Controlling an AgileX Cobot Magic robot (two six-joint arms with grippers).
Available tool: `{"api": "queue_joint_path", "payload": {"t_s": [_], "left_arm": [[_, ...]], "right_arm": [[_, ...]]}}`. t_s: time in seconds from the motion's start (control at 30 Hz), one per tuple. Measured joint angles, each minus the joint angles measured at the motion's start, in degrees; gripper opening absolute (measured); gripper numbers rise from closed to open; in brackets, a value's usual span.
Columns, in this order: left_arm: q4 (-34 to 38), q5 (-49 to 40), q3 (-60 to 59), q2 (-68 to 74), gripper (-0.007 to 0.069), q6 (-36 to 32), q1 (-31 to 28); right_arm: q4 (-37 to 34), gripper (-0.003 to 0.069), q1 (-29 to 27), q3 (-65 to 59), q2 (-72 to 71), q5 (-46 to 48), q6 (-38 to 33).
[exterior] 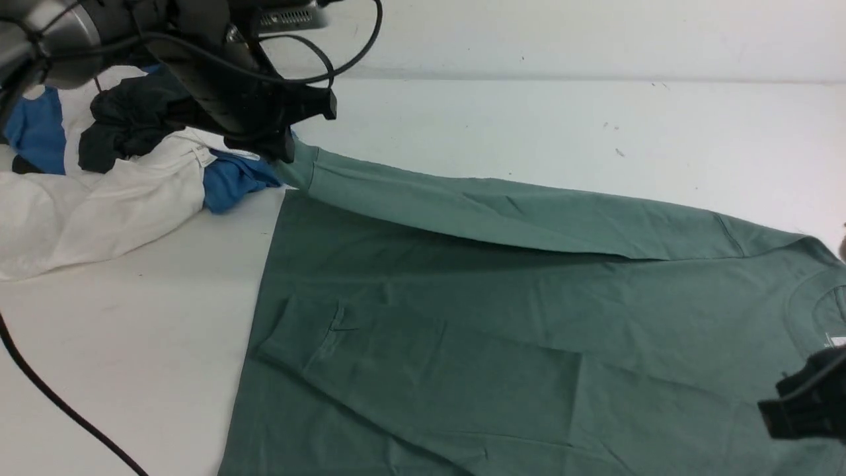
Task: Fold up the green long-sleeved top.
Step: Use the left arm to drag and drop the cuff onto the cuff closest to the left arm
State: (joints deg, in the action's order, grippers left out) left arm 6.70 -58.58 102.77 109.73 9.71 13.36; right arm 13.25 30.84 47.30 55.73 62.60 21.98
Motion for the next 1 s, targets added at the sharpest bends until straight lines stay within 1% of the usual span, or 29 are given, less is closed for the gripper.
{"api": "queue_joint_path", "payload": {"t_s": [0.03,0.1,0.13,0.2,0.27,0.33,0.4,0.5,0.53,0.6,0.7,0.8,1.0], "left_arm": [[0.0,-0.6,0.0,-0.1,0.0016,-0.2,0.1],[0.3,-6.6,-0.3,-2.2,0.0016,-0.6,1.4],[0.3,-6.6,-0.3,-2.2,0.0016,-0.6,1.6],[0.4,-10.3,-2.6,-4.9,0.0016,-0.6,3.1],[0.3,-10.7,-5.3,-7.3,0.0016,-0.4,4.3],[-0.1,-10.6,-7.1,-8.8,0.0016,0.1,4.9],[-1.8,-10.3,-12.4,-13.2,0.0016,2.4,6.0],[-2.9,-10.3,-17.6,-15.9,0.0016,3.4,6.7],[-3.5,-9.9,-21.9,-17.6,0.0016,3.8,7.4],[-3.7,-8.5,-26.3,-19.0,0.0016,4.2,8.4],[-3.6,-3.4,-33.9,-20.0,0.0016,5.3,10.7],[-3.6,-1.0,-38.1,-20.0,0.0016,6.3,11.6],[-4.4,-0.1,-40.3,-20.0,0.0016,7.1,11.8]], "right_arm": [[0.4,0.0033,0.0,0.3,0.0,0.1,0.3],[4.7,0.0033,0.0,1.9,0.8,1.7,2.0],[5.2,0.0033,0.0,2.0,0.9,1.9,2.1],[7.9,0.0033,0.0,2.6,1.7,3.1,3.4],[8.5,0.0033,-0.1,2.6,2.3,3.6,3.8],[8.6,0.0033,-0.3,2.6,2.6,3.6,3.9],[8.6,0.0033,-0.5,2.6,3.2,3.5,3.9],[8.4,0.0033,-0.5,2.6,3.4,2.5,3.9],[8.1,0.0033,-0.5,2.6,3.8,1.2,3.9],[7.2,0.0033,-0.5,2.6,4.3,0.2,3.7],[5.6,0.0033,-0.5,2.6,5.4,-1.1,3.1],[4.6,0.0033,-0.5,2.6,6.3,-1.2,2.2],[3.8,0.0033,-0.5,2.6,6.9,-1.3,1.7]]}}
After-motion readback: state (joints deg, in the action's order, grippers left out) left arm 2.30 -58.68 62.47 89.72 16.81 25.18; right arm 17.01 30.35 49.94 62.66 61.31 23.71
